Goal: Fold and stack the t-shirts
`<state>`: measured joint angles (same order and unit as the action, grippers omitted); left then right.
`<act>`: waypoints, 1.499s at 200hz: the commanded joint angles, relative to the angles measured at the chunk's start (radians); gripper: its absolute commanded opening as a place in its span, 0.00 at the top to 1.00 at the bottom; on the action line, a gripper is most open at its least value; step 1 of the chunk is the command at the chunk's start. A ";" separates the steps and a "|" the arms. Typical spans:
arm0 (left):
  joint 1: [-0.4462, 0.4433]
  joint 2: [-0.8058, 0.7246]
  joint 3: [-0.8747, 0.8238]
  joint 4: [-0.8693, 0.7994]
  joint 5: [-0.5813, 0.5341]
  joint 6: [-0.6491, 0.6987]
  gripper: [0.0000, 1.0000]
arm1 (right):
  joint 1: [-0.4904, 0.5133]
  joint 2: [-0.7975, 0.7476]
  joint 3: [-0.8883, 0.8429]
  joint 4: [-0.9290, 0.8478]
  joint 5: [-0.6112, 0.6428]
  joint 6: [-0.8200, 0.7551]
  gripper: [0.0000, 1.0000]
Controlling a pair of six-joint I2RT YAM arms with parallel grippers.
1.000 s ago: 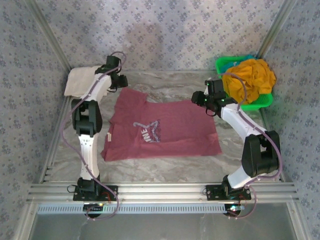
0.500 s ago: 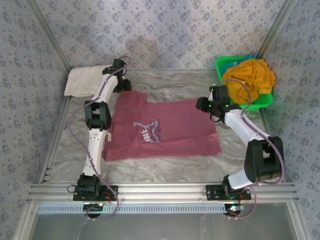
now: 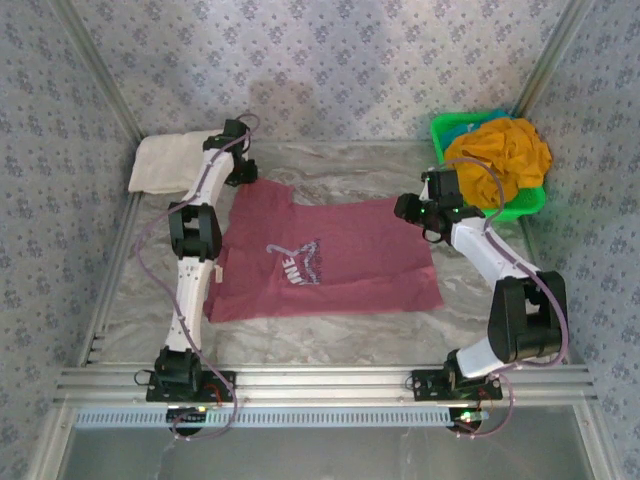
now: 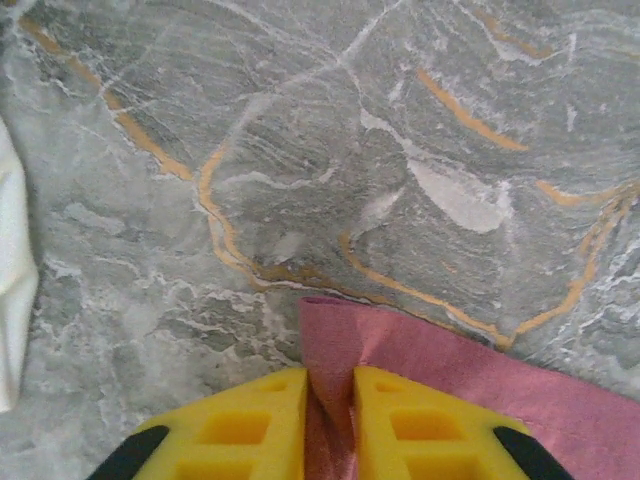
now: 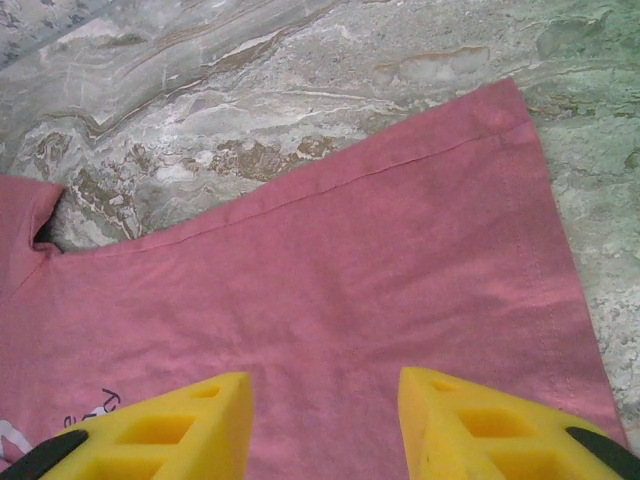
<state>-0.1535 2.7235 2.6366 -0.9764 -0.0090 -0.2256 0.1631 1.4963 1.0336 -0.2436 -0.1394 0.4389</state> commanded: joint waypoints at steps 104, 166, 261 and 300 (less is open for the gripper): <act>-0.031 -0.417 -0.492 0.423 0.084 0.067 1.00 | -0.070 0.474 0.546 -0.305 0.088 -0.091 0.55; -0.051 -0.833 -1.108 0.833 0.159 0.088 1.00 | -0.073 0.696 0.802 -0.475 0.234 -0.116 0.54; -0.169 -1.154 -1.547 0.985 0.120 0.152 1.00 | -0.068 0.890 0.993 -0.560 0.292 -0.105 0.52; -0.188 -1.211 -1.640 0.984 0.097 0.134 1.00 | -0.055 0.933 1.050 -0.581 0.318 -0.115 0.53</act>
<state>-0.3344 1.5654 1.0412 -0.0231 0.1089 -0.0967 0.0925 2.3989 2.0270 -0.7704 0.1253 0.3412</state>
